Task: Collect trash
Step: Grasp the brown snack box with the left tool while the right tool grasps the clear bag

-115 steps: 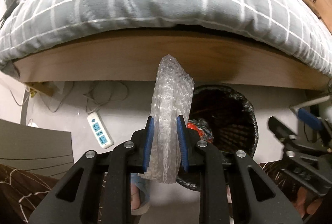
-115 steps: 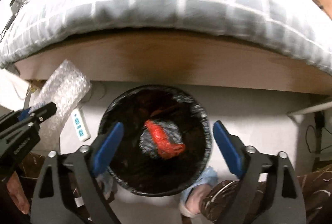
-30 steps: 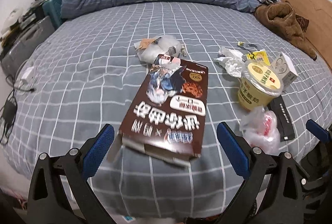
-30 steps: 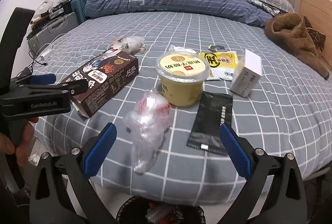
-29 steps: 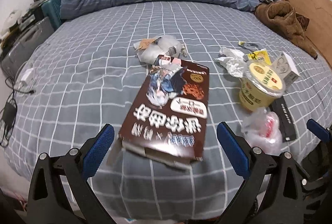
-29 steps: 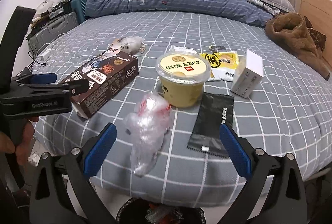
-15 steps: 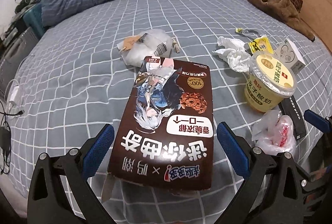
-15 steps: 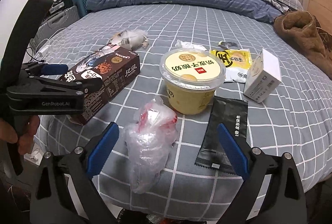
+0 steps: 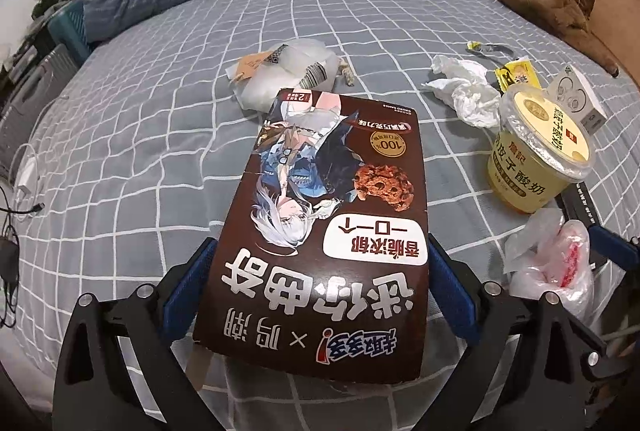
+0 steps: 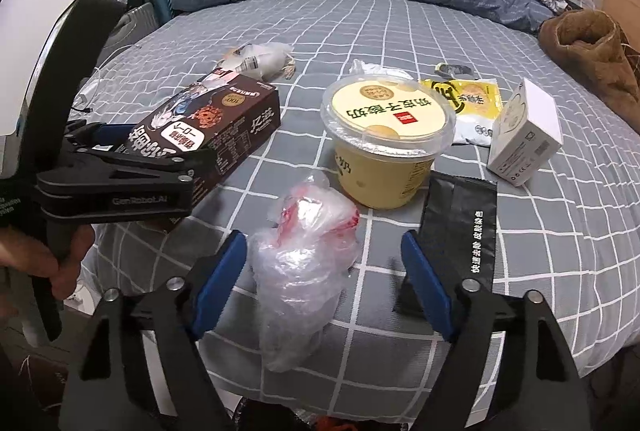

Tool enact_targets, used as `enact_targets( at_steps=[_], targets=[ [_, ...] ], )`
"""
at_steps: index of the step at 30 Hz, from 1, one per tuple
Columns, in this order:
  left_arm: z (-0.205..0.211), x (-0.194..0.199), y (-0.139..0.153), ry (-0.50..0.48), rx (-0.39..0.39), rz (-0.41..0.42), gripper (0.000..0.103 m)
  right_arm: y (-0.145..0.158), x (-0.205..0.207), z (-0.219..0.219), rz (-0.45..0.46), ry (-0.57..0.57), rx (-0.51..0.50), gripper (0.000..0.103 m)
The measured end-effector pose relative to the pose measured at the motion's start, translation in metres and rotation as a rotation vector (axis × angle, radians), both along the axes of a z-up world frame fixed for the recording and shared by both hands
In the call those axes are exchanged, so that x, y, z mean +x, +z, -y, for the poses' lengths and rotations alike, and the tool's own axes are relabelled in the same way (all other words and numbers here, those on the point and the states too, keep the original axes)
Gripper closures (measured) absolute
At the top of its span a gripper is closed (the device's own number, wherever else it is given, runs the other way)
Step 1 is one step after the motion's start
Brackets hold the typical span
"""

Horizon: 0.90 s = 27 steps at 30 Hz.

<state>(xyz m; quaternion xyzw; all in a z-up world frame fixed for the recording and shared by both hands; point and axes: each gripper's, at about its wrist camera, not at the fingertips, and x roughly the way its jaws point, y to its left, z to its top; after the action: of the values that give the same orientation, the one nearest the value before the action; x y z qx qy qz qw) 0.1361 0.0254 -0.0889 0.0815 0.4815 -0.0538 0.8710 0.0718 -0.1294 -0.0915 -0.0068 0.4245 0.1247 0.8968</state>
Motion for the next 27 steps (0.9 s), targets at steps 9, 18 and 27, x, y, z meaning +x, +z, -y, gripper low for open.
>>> enact_targets(
  at_steps=[9, 18, 27],
  targets=[
    [-0.003, -0.01, 0.005, 0.033, -0.04, 0.016, 0.01, -0.003, -0.001, -0.004, -0.027, 0.027, 0.011, 0.054],
    [-0.011, -0.035, 0.025, 0.139, -0.073, 0.087, 0.01, 0.009, -0.005, 0.01, 0.009, -0.007, 0.035, 0.055],
    [-0.007, -0.07, 0.03, 0.184, -0.094, 0.112, 0.01, 0.024, -0.016, 0.019, 0.057, -0.035, 0.026, 0.055]
  ],
)
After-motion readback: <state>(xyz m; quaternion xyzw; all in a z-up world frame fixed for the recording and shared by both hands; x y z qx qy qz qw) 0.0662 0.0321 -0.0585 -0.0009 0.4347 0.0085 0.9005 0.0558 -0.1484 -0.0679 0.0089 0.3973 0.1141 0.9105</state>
